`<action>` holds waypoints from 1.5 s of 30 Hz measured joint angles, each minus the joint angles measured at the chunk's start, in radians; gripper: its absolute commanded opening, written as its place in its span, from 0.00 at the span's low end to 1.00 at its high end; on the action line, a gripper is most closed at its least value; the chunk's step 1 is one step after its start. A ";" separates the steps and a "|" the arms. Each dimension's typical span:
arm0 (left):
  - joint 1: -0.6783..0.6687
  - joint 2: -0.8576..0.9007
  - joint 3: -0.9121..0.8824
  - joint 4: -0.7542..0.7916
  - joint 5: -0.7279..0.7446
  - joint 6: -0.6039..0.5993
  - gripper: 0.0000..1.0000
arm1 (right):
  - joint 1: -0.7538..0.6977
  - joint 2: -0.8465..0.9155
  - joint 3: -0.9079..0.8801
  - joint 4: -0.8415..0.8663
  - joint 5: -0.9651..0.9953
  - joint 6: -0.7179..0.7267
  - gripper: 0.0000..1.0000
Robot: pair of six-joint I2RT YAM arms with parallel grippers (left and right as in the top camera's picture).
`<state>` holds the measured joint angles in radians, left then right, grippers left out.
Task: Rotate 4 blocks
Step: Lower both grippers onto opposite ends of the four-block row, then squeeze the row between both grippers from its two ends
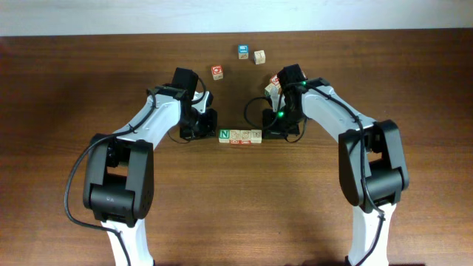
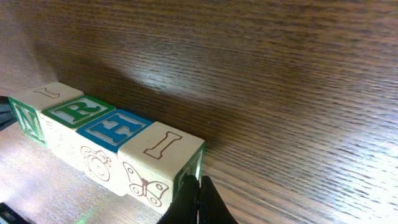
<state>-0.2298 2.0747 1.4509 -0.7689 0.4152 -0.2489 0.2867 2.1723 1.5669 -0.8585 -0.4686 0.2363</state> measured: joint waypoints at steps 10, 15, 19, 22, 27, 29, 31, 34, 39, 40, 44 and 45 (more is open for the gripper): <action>-0.005 0.000 0.000 0.032 0.000 0.000 0.00 | 0.002 0.000 0.000 0.000 0.000 0.000 0.04; -0.011 0.000 0.000 0.033 -0.011 -0.002 0.00 | 0.002 0.000 0.000 0.000 0.000 0.000 0.04; -0.023 0.000 0.000 0.033 -0.020 -0.002 0.00 | 0.002 0.000 0.000 -0.001 0.000 0.000 0.04; -0.023 0.000 0.000 0.033 -0.023 -0.002 0.00 | 0.002 0.000 0.000 -0.001 0.000 0.000 0.05; -0.023 0.000 0.000 0.032 -0.023 -0.002 0.00 | 0.002 0.000 0.000 -0.001 0.000 0.000 0.05; -0.023 0.000 0.000 0.031 -0.023 -0.002 0.00 | 0.002 0.000 0.000 -0.001 0.000 -0.001 0.04; -0.023 0.000 0.000 0.028 -0.023 -0.002 0.00 | 0.002 0.000 0.000 -0.001 0.000 0.000 0.04; -0.023 0.000 0.000 0.019 -0.023 -0.002 0.00 | 0.002 0.000 0.000 -0.001 0.000 0.000 0.04; -0.023 0.000 0.000 0.018 -0.023 -0.002 0.00 | 0.002 0.000 0.000 -0.001 -0.005 0.000 0.04; -0.023 0.000 0.000 0.018 -0.023 -0.002 0.00 | 0.001 0.000 -0.001 -0.001 -0.009 0.000 0.04; -0.023 0.000 0.000 0.018 -0.026 -0.002 0.00 | -0.045 0.000 -0.008 -0.003 -0.081 0.000 0.05; -0.024 0.000 0.000 0.018 -0.026 -0.002 0.00 | -0.085 0.000 -0.008 -0.009 -0.114 -0.004 0.05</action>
<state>-0.2535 2.0747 1.4509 -0.7509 0.3889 -0.2504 0.2012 2.1723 1.5593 -0.8673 -0.5823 0.2321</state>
